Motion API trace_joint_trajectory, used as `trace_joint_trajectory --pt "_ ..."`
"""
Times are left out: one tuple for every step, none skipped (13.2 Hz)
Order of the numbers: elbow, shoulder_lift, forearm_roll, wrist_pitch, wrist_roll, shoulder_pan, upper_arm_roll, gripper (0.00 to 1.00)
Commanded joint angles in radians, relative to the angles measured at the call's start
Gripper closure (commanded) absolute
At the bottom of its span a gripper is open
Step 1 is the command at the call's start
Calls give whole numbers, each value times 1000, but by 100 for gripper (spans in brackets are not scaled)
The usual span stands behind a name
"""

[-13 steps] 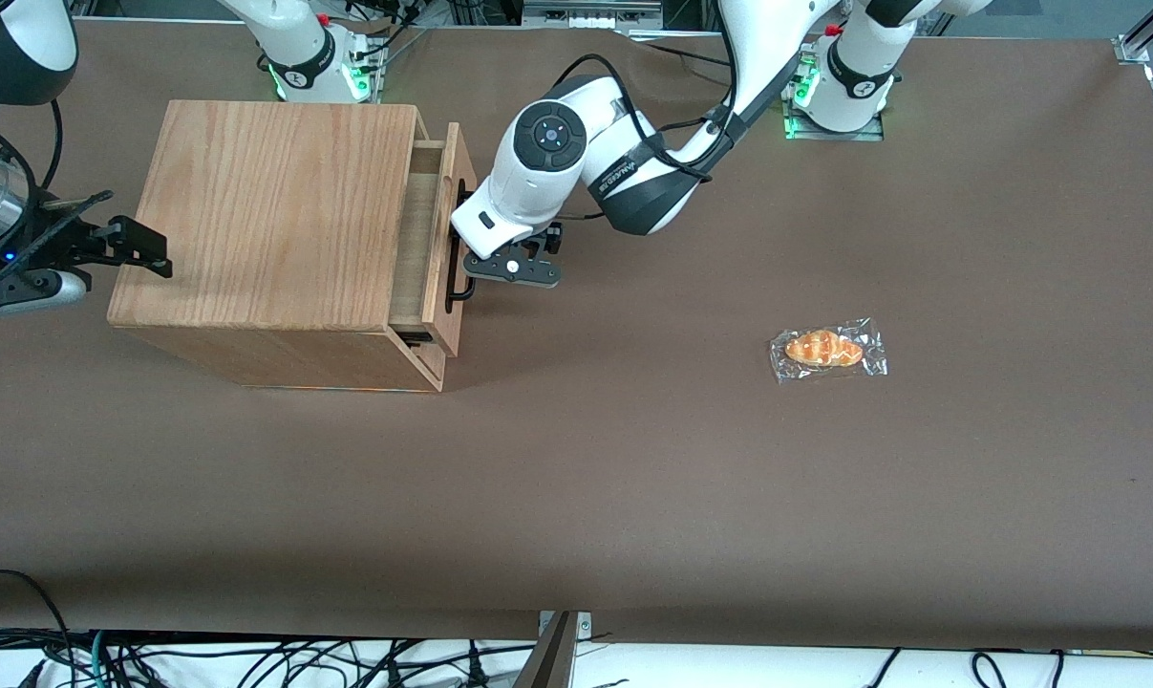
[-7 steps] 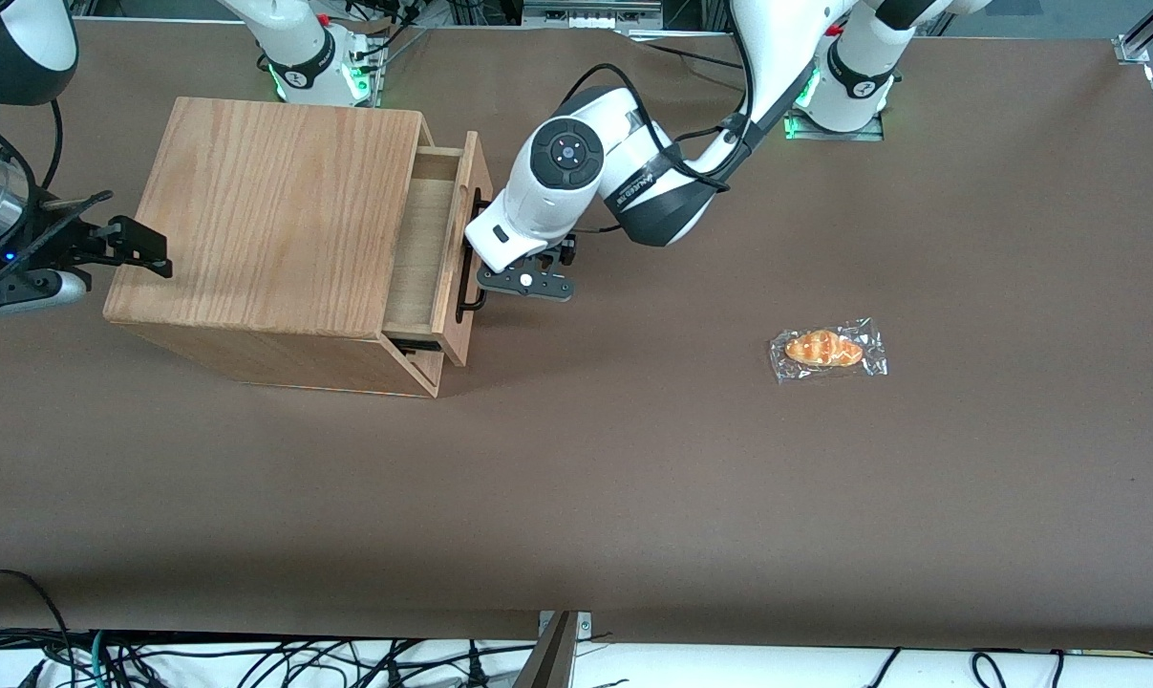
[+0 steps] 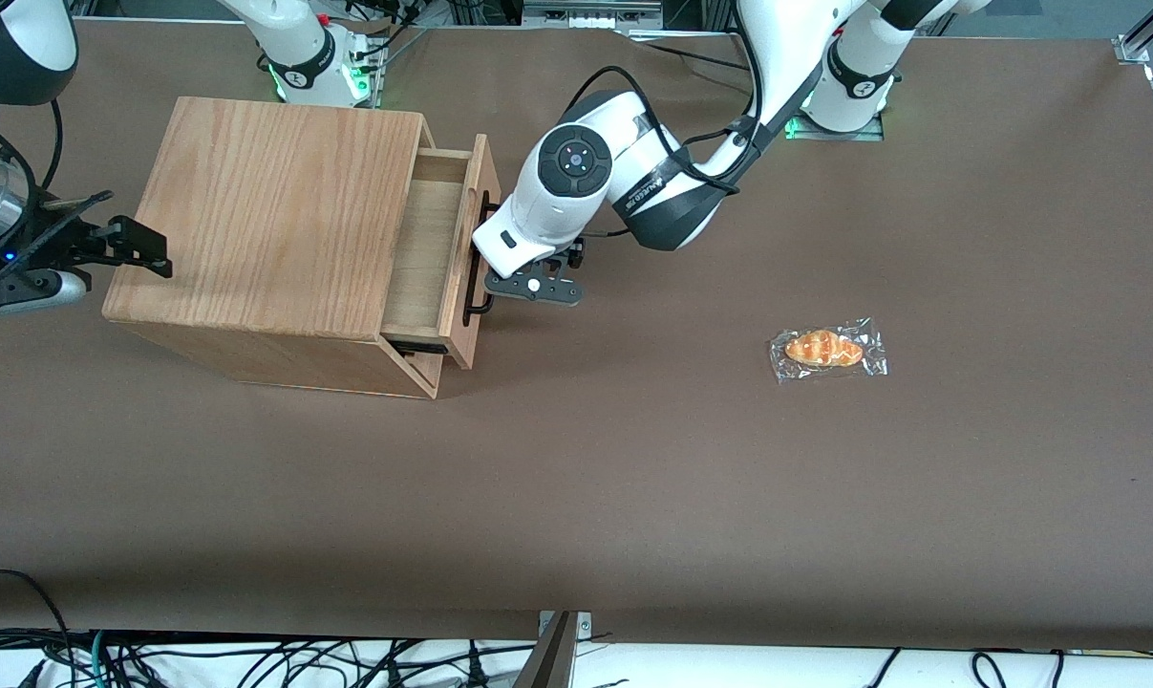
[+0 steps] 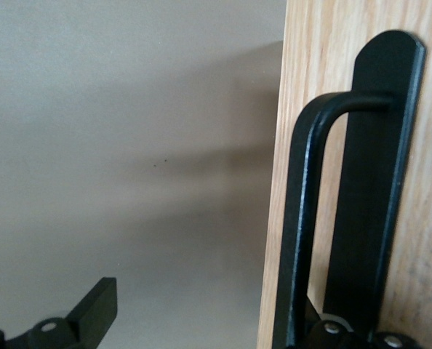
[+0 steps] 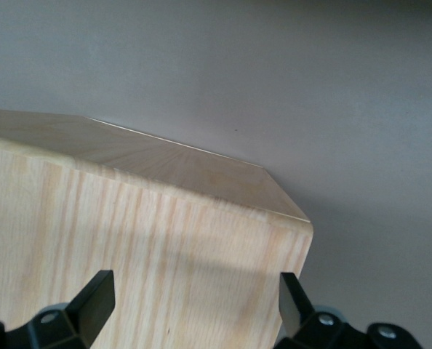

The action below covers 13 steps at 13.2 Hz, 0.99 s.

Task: Open top drawer with left arm
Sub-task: 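Pull the handle with the left gripper, sliding the drawer out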

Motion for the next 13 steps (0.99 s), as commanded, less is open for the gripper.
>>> trace_joint_trajectory --pt "15 -23 26 -30 18 27 24 0" --pt "14 -23 26 -32 18 31 24 0" --pt "15 -23 26 -32 18 38 23 0" --pt "15 -23 26 -39 27 42 13 0" --pt "15 -23 26 -51 33 54 7 0" --pt "15 -23 26 -52 37 61 4 0" --pt "15 -23 26 -52 37 61 3 0" --pt "15 -23 26 -52 37 61 3 0" --pt "15 -23 26 -52 38 62 4 0" --pt "15 -23 26 -52 40 67 3 0" --pt "14 -23 26 -53 40 71 4 0" --pt "15 -23 25 -55 50 71 3 0" --pt "14 -23 25 -56 53 76 3 0"
